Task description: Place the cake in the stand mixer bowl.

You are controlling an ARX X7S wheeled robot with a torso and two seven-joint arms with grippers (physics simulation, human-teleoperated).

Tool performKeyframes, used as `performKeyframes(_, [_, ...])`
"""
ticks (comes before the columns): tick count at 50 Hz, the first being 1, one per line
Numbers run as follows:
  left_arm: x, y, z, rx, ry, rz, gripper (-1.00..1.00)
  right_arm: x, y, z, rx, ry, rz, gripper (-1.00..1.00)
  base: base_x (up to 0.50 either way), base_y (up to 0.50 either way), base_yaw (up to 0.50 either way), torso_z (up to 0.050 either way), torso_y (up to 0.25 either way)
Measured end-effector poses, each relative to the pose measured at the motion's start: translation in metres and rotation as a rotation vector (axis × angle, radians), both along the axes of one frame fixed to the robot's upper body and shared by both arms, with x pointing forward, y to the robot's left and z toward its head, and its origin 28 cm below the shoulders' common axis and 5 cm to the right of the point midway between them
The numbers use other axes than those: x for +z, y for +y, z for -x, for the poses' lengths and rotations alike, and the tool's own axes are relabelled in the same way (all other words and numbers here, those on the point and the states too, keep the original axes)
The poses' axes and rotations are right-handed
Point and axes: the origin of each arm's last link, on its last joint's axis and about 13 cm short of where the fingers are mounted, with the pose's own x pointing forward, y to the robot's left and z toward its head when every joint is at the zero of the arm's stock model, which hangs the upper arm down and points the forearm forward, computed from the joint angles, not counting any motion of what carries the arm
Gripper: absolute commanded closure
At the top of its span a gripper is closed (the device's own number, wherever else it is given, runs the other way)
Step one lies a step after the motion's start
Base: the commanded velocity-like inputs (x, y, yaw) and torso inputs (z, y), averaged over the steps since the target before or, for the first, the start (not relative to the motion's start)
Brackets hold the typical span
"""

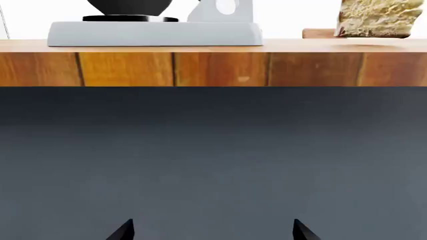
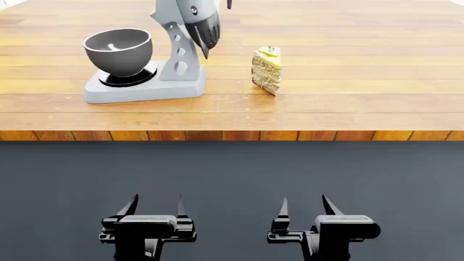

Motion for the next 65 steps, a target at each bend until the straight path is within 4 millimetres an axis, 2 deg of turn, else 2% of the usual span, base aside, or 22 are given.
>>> performKeyframes(22, [-0.002, 0.000, 0.000, -0.010, 0.013, -0.007, -1.00, 0.000, 0.002, 0.000, 0.009, 0.011, 0.007, -1.00, 0.00, 0.00, 0.00, 0.000, 0.000])
performKeyframes(26, [0.004, 0.002, -0.002, -0.007, 0.007, -0.015, -1.00, 0.009, -0.001, -0.002, -0.006, -0.005, 0.011, -1.00, 0.00, 0.00, 0.00, 0.000, 0.000])
performKeyframes(32, [0.037, 0.015, -0.009, 0.040, -0.091, -0.047, -1.00, 0.052, -0.014, -0.011, -0.040, -0.099, 0.025, -1.00, 0.00, 0.00, 0.00, 0.000, 0.000])
performKeyframes(37, [0.081, 0.034, -0.016, 0.102, -0.220, -0.079, -1.00, 0.105, -0.030, -0.015, -0.075, -0.218, 0.048, -1.00, 0.00, 0.00, 0.00, 0.000, 0.000])
performKeyframes(42, [0.126, 0.052, -0.016, 0.173, -0.346, -0.091, -1.00, 0.156, -0.047, -0.008, -0.112, -0.335, 0.061, -1.00, 0.00, 0.00, 0.00, 0.000, 0.000])
performKeyframes(47, [0.162, 0.067, -0.011, 0.234, -0.451, -0.103, -1.00, 0.193, -0.065, 0.006, -0.170, -0.444, 0.059, -1.00, 0.00, 0.00, 0.00, 0.000, 0.000])
performKeyframes(55, [0.197, 0.083, 0.003, 0.310, -0.566, -0.125, -1.00, 0.223, -0.083, 0.034, -0.251, -0.561, 0.090, -1.00, 0.00, 0.02, 0.00, 0.000, 0.000])
performKeyframes(65, [0.214, 0.091, 0.015, 0.363, -0.627, -0.162, -1.00, 0.237, -0.089, 0.054, -0.280, -0.618, 0.139, -1.00, 0.00, 0.46, 0.00, 0.000, 0.000])
